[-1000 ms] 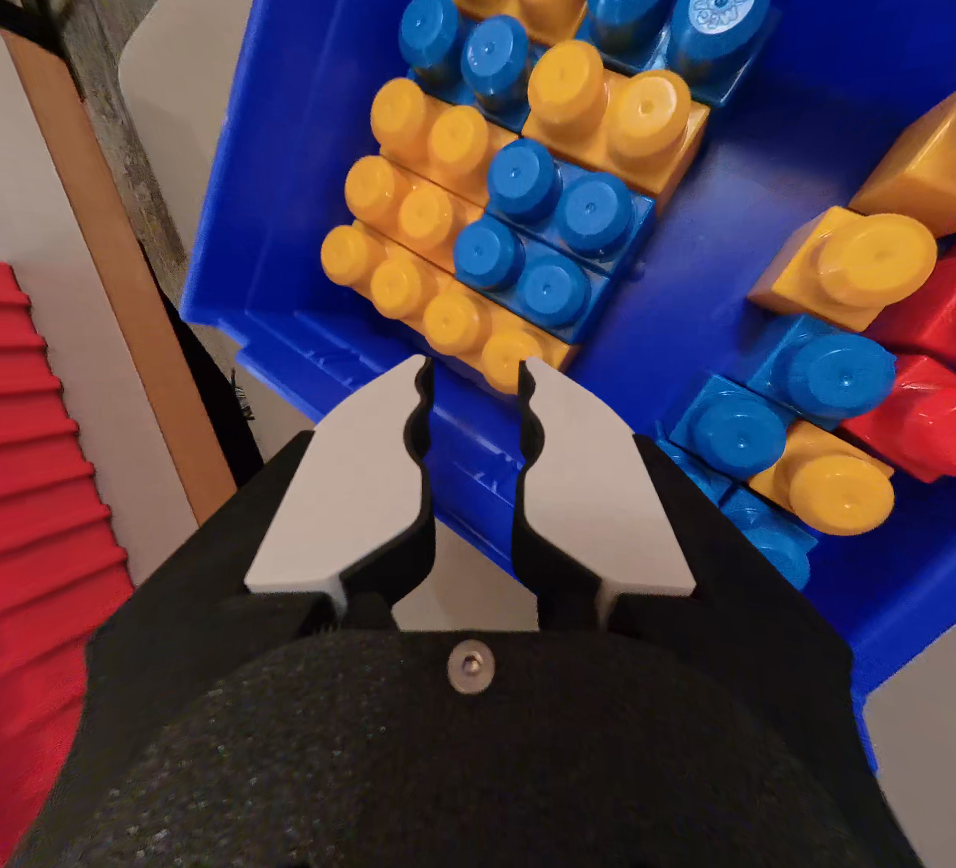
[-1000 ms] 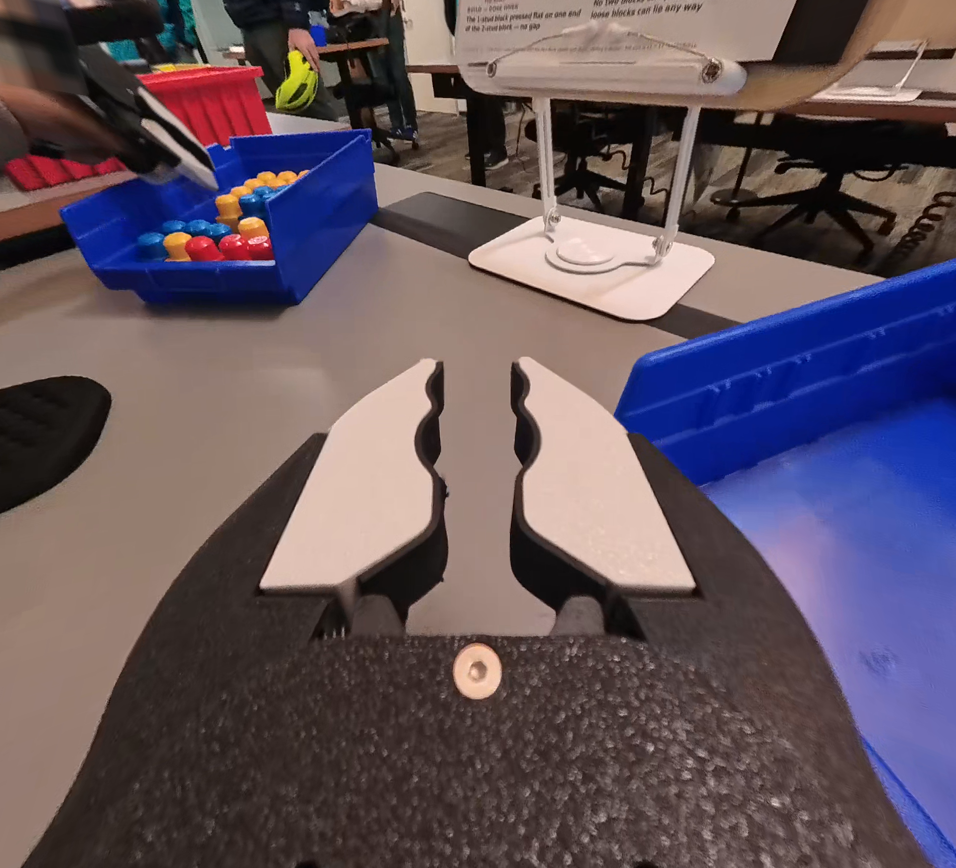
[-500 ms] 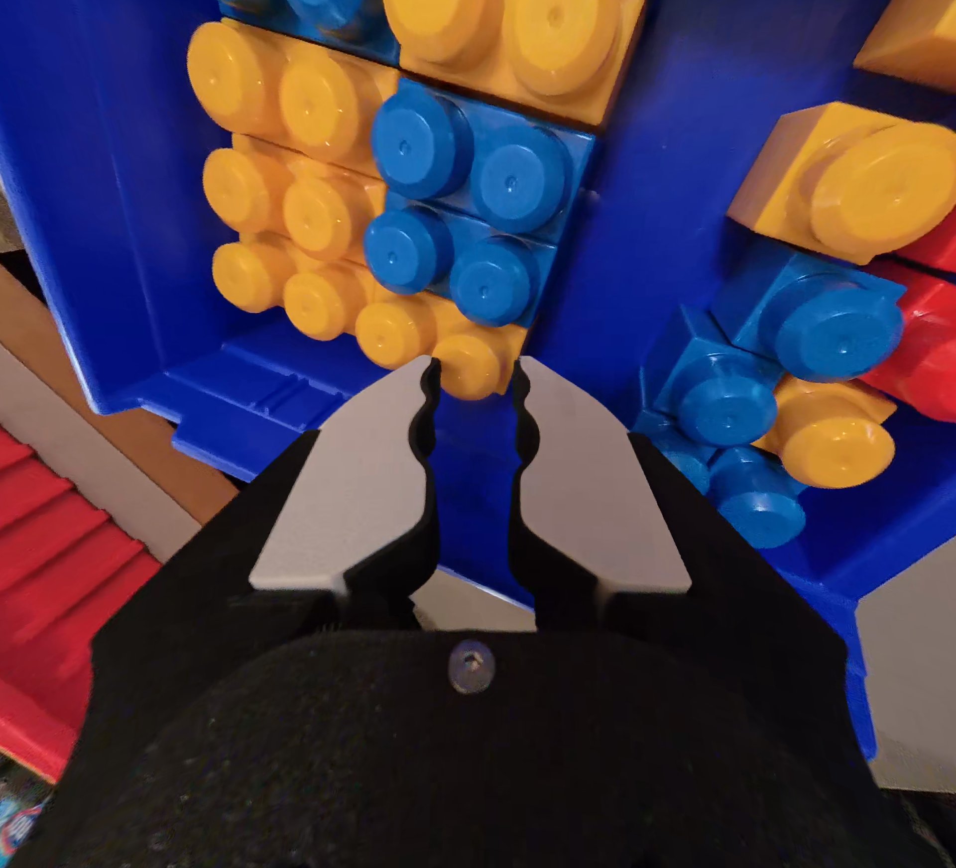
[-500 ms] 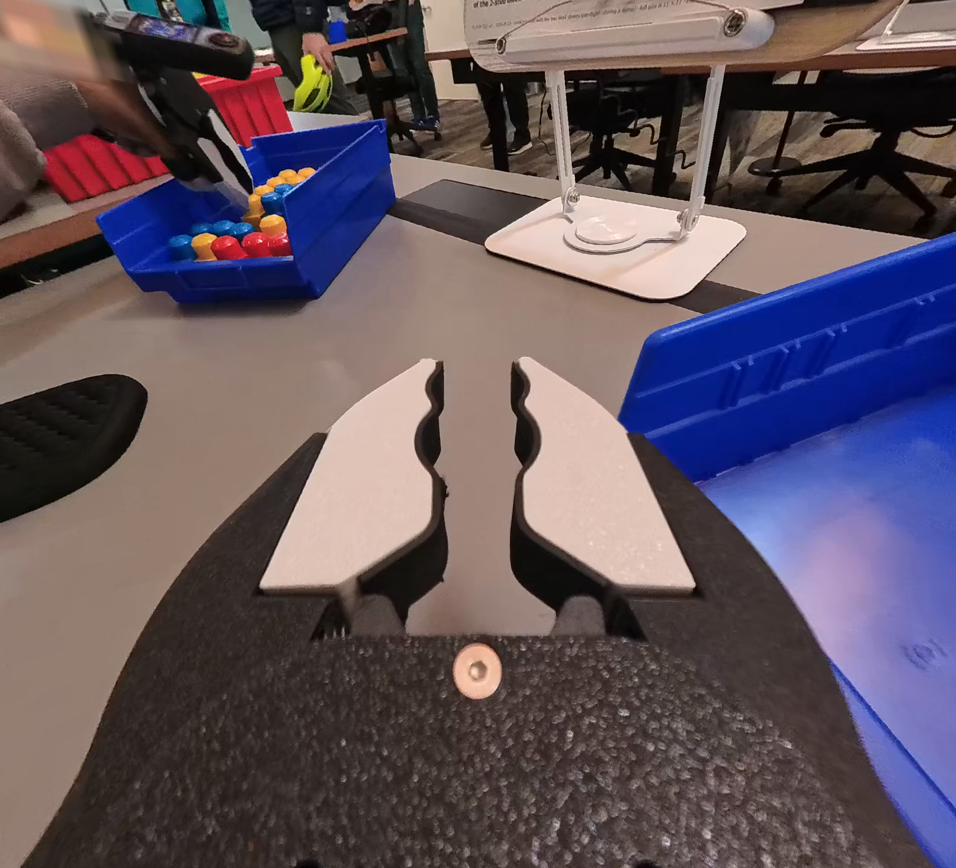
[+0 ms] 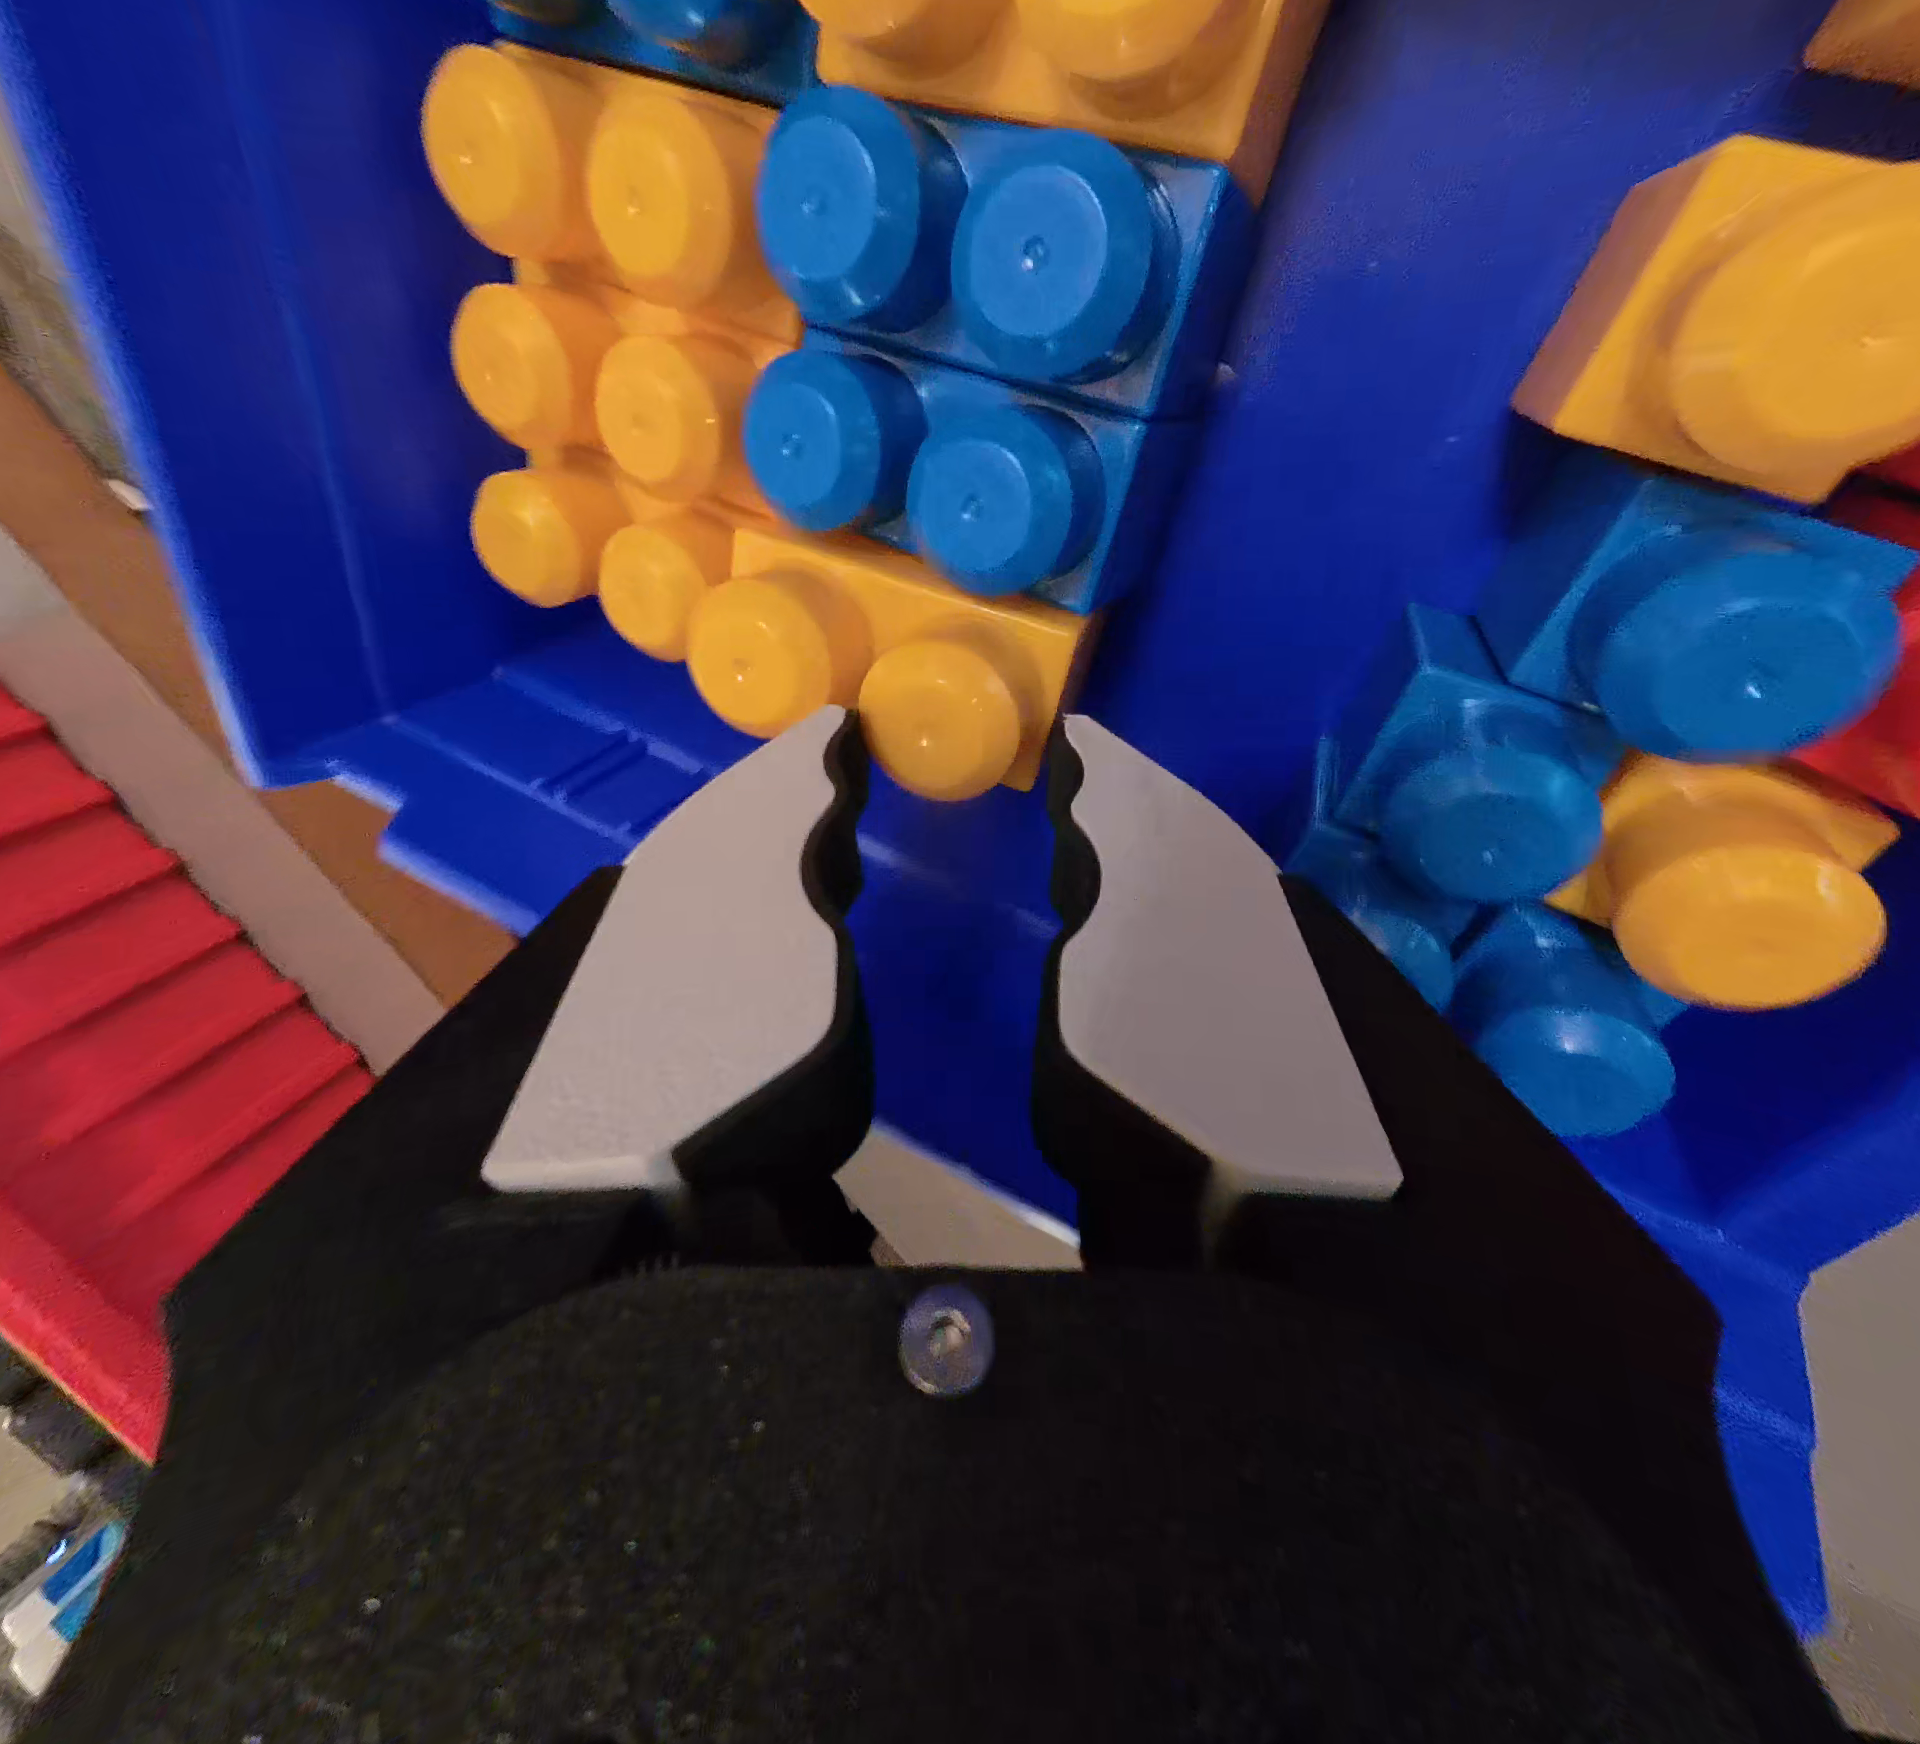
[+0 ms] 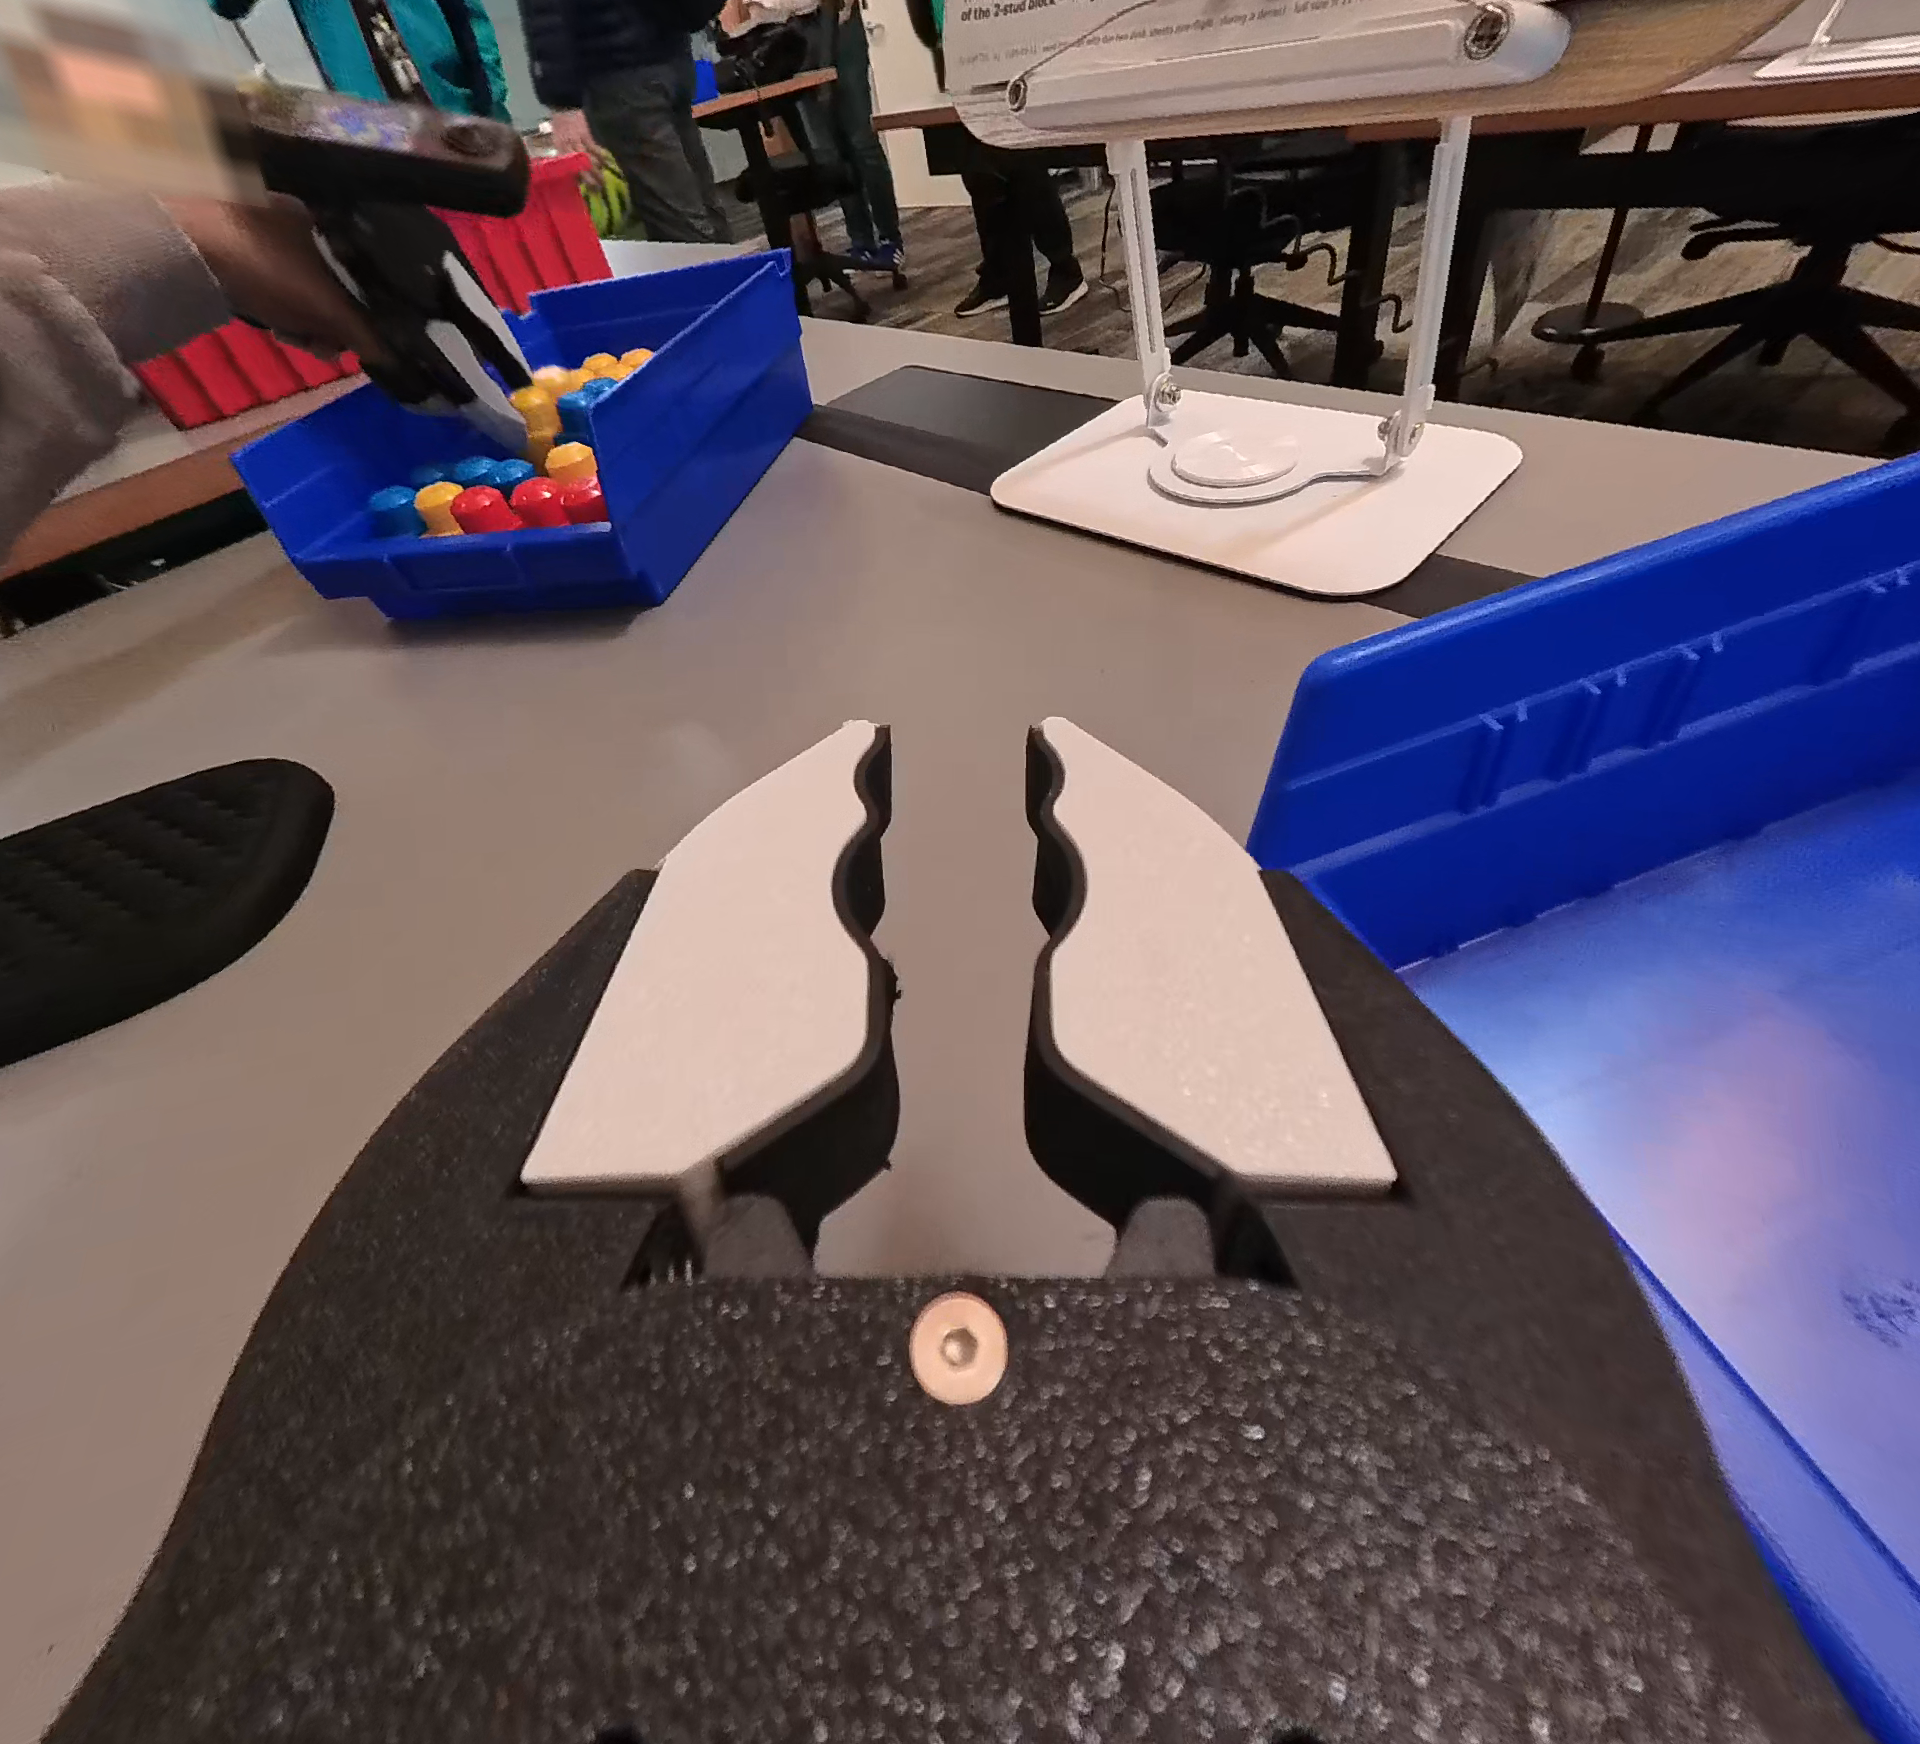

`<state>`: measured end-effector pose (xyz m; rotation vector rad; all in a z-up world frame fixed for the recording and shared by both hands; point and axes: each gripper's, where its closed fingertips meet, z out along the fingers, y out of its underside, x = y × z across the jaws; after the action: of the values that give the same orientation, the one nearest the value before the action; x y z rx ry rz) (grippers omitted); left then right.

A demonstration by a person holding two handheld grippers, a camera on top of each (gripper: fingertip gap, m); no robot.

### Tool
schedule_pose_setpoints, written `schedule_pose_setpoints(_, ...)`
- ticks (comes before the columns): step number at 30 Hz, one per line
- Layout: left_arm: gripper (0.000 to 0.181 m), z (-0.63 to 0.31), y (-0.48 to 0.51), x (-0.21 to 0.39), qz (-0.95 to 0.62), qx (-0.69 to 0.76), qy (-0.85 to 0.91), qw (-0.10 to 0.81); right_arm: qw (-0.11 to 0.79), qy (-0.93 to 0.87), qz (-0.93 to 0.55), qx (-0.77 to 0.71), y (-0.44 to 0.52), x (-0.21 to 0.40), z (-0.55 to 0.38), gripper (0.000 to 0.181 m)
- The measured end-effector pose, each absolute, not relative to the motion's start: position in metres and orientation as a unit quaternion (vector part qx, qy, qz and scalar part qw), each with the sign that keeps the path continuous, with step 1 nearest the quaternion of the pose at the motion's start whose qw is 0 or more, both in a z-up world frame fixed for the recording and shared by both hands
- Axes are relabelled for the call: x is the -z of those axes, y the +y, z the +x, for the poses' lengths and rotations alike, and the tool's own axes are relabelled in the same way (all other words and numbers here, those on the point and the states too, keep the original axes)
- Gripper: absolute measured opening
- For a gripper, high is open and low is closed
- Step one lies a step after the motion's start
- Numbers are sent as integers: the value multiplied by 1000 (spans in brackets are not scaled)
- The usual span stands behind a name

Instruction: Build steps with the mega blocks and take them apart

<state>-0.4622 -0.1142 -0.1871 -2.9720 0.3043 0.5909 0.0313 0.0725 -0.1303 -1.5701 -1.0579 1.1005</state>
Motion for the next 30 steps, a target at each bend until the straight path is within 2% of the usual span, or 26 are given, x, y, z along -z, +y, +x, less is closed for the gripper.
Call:
schedule_pose_setpoints(9, 33, -403, -121, 104, -942, -226, 158, 191, 455, -436, -630, -453, 68, 129, 29, 24)
schedule_pose_setpoints(15, 34, -241, -105, 89, -886, -99, 325, 317, 435, -497, -570, -488, 36, 122, 19, 26)
schedule_pose_setpoints(18, 34, -148, -107, 98, -831, -16, 427, 355, 369, -582, -501, -524, -4, 120, 13, 32)
schedule_pose_setpoints(24, 33, -24, -130, 117, -724, 125, 568, 372, 205, -705, -392, -554, -75, 111, 15, 73)
schedule_pose_setpoints(28, 33, 16, -140, 122, -678, 176, 608, 372, 90, -734, -338, -582, -115, 112, 25, 72)
schedule_pose_setpoints(30, 33, 26, -140, 123, -667, 187, 615, 377, 56, -731, -317, -602, -129, 112, 29, 56)
